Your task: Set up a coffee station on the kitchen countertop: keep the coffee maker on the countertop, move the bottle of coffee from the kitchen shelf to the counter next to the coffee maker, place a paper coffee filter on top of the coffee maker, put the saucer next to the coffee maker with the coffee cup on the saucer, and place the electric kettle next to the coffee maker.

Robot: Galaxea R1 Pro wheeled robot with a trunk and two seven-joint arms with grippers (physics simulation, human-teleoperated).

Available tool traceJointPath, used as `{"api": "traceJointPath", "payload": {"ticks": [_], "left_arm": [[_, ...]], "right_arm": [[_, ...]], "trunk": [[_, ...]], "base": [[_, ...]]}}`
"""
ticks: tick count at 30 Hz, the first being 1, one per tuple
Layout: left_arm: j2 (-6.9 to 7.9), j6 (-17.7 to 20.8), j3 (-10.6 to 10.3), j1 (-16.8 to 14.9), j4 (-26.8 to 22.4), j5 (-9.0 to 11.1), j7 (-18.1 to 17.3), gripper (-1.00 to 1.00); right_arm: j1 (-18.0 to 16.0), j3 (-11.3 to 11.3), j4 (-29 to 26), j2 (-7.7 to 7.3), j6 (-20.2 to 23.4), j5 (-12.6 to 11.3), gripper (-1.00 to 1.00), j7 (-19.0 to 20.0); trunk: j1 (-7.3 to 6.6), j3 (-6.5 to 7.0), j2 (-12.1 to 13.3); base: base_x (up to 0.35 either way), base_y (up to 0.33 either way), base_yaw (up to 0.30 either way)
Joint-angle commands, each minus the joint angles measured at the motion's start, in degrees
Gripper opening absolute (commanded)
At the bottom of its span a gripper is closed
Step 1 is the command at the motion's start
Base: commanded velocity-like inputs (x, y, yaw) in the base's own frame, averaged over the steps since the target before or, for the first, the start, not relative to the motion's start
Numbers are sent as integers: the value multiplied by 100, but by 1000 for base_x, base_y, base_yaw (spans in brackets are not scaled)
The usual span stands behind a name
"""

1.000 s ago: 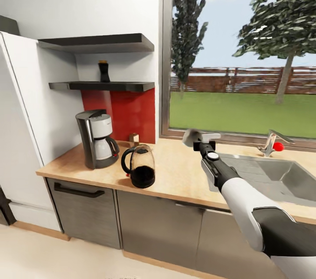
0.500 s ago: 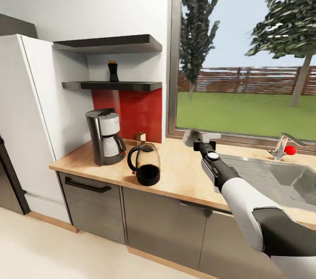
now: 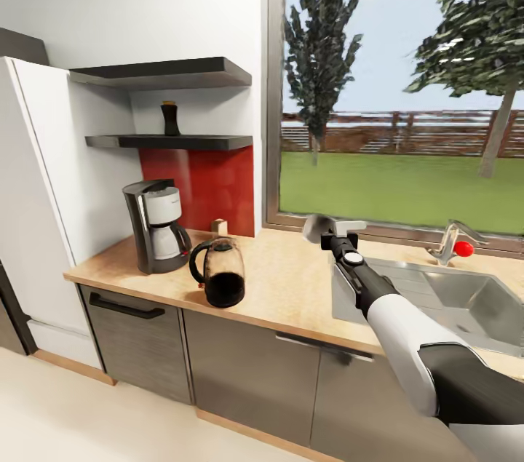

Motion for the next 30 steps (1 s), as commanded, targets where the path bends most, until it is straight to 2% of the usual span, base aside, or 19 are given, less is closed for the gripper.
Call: {"api": "traceJointPath", "payload": {"ticks": [1, 9, 13, 24, 26, 30], "left_arm": [[0, 28, 6, 5, -13, 10, 4, 100], [2, 28, 14, 8, -13, 11, 12, 100], [1, 28, 20, 5, -13, 16, 13, 100], [3, 35, -26, 5, -13, -8, -2, 100], [1, 36, -29, 5, -13, -14, -9, 100], [0, 37, -41, 4, -19, -31, -18, 100]], "right_arm": [[-1, 28, 7, -2, -8, 18, -100, -34], [-1, 28, 7, -2, -8, 18, -100, -34], [-1, 28, 7, 6, -8, 9, -100, -34], [-1, 27, -148, 32, 34, -2, -100, -33], [-1, 22, -244, 43, 151, -12, -100, -34], [-1, 19, -396, 68, 868, -155, -100, -27]], "trunk": [[2, 0, -2], [2, -2, -2], [2, -18, -2], [2, -80, -2], [2, -98, -2], [2, -134, -2]], "base": [[0, -270, 0], [0, -247, 155], [0, -26, 194], [0, 0, 56], [0, 0, 10], [0, 0, 5]]}}
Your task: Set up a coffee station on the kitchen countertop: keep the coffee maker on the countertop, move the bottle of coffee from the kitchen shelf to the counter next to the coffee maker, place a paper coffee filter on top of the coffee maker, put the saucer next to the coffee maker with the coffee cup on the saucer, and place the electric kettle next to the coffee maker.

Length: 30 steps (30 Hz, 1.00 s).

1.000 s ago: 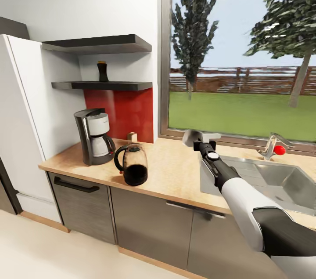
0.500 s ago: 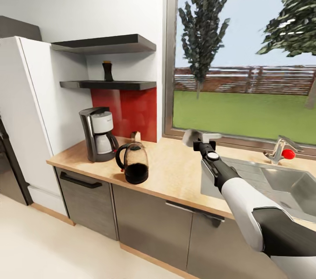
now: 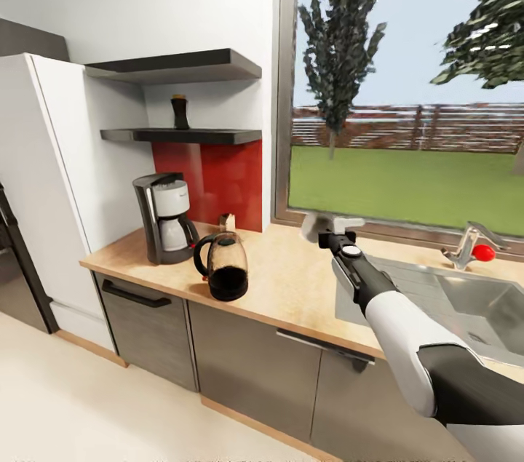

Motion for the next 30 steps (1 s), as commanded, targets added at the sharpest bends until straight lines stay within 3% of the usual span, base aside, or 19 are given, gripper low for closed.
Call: {"api": "traceJointPath", "payload": {"ticks": [1, 4, 6, 7, 12, 16, 21, 22, 23, 28, 30], "left_arm": [[0, 29, -3, 3, -14, 0, 0, 100], [14, 30, -7, 2, -16, -11, -2, 100], [37, 30, -8, -1, -16, -14, 3, 100], [43, 30, -1, -3, -16, -11, 4, 100], [51, 33, 9, -8, -16, -4, 6, 100], [53, 31, 10, -8, -11, 15, 6, 100], [45, 34, 3, -8, -7, 10, 4, 100], [44, 37, -16, -7, -5, -13, -1, 100], [44, 38, -19, -6, -3, -17, -1, 100], [52, 43, -31, -6, 1, -23, -2, 100], [63, 77, -23, -7, 2, -13, -2, 100]], "right_arm": [[1, 28, -162, 1, 262, -37, -100, -30], [1, 33, -960, 23, 1151, -135, -100, -30], [1, 35, -1561, 195, 1930, -162, -100, -35], [1, 36, -1691, 266, 2099, -161, -100, -39], [1, 39, -2288, 473, 2731, -168, -100, -54], [1, 55, -2853, 528, 2981, -154, -100, -53], [-2, 78, -2760, 551, 3226, -136, -100, -45], [-86, 80, -2619, 606, 3881, -147, -100, -49], [-151, 80, -2618, 635, 4103, -148, -100, -51], [-591, 78, -2787, 664, 4761, -158, -100, -119], [-661, 73, -3386, 664, 5067, -166, -100, -137]], "trunk": [[2, -10, -3], [2, -37, -3], [2, -55, -3], [2, -65, -3], [2, -106, -3], [2, -114, -3], [2, -115, -3], [2, -115, -3], [2, -115, -3], [2, -115, -3], [2, -115, -3]], "base": [[0, 0, 32], [0, 0, 59], [0, 0, 79], [0, 0, 83], [0, 0, 106], [0, 0, 35], [0, 0, 4], [0, 0, 0], [0, 0, 0], [0, 0, 0], [0, 0, 0]]}}
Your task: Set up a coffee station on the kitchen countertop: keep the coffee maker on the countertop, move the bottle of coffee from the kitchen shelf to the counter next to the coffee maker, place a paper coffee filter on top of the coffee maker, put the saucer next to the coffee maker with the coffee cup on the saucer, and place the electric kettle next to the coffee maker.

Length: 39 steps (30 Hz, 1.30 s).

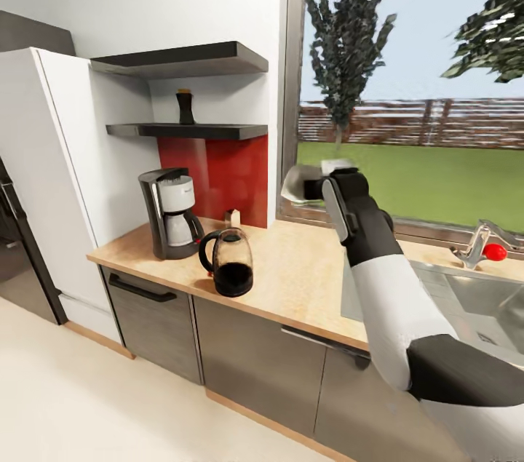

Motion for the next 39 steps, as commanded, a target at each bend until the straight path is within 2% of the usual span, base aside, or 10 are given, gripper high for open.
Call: {"api": "traceJointPath", "payload": {"ticks": [1, 7, 14, 16, 19, 20, 23, 39], "left_arm": [[8, 21, 0, 3, -12, 7, 2, 100], [22, -6, 49, 9, -12, 49, 0, 100], [23, -2, 57, 11, -12, 57, -5, 100], [19, -3, 58, 9, -12, 56, -6, 100], [18, -3, 57, 10, -12, 60, -7, 100], [17, -3, 57, 11, -12, 59, -7, 100], [17, -3, 58, 11, -12, 61, -7, 100], [9, 0, 66, 11, -12, 61, -2, 100]], "right_arm": [[-8, 8, -121, 0, 66, -17, -100, -19], [-17, 17, -603, 0, 142, -31, -100, -20], [-17, -4, -625, 0, 142, -49, -100, -12], [-16, -5, -616, 0, 142, -185, -100, -10], [-15, -5, -575, 0, 149, -687, -100, -9], [-15, -5, -546, 0, 149, -790, -100, -11], [-15, 1, -473, 0, 150, -930, -100, -10], [-15, 34, -287, 0, 142, -1015, -100, 17]], "trunk": [[3, -1, 0], [3, -1, 0], [3, -1, 0], [3, -1, 0], [3, -1, 0], [3, -1, 0], [3, -1, 0], [3, -1, 0]], "base": [[0, 0, 0], [0, 0, 0], [19, 13, 0], [175, 145, 0], [222, 196, 0], [237, 221, 0], [241, 228, 0], [197, 259, 0]]}}
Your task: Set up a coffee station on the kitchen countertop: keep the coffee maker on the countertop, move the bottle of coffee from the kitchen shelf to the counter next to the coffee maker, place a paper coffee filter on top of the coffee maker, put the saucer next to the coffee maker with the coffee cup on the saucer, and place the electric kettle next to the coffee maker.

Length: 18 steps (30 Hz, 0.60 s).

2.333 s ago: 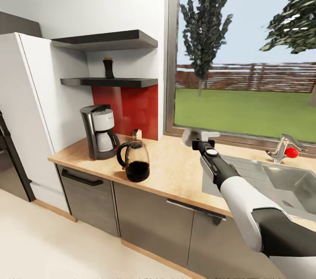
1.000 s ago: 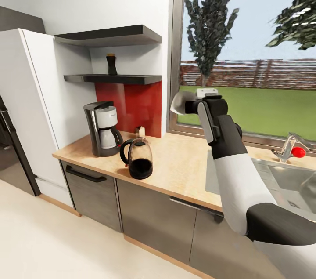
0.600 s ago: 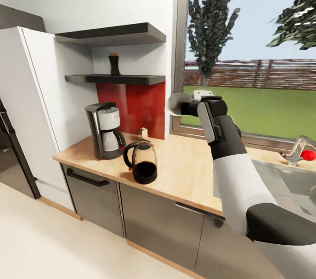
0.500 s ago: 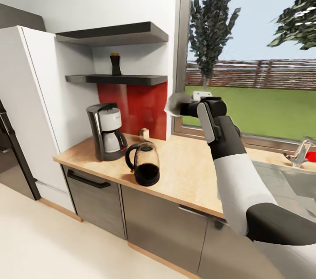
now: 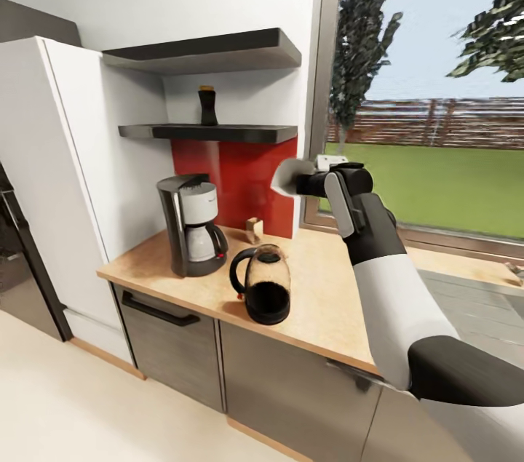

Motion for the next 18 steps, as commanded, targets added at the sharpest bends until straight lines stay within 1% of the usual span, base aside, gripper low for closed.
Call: {"api": "traceJointPath", "payload": {"ticks": [1, 7, 18], "left_arm": [[0, 31, 3, 4, -12, 9, 0, 100], [8, 35, 3, 4, -12, 9, -3, 100], [15, 26, 3, 4, -12, 2, 2, 100]], "right_arm": [[-2, 6, 14, 1, 13, -70, -100, -61], [-1, 10, 185, 1, 13, -70, -100, -55], [1, 10, 188, 1, 13, -70, -100, -53]], "trunk": [[3, -1, -3], [3, -4, -3], [3, -67, -3]], "base": [[14, 333, 0], [3, 336, 17], [11, 337, 164]]}}
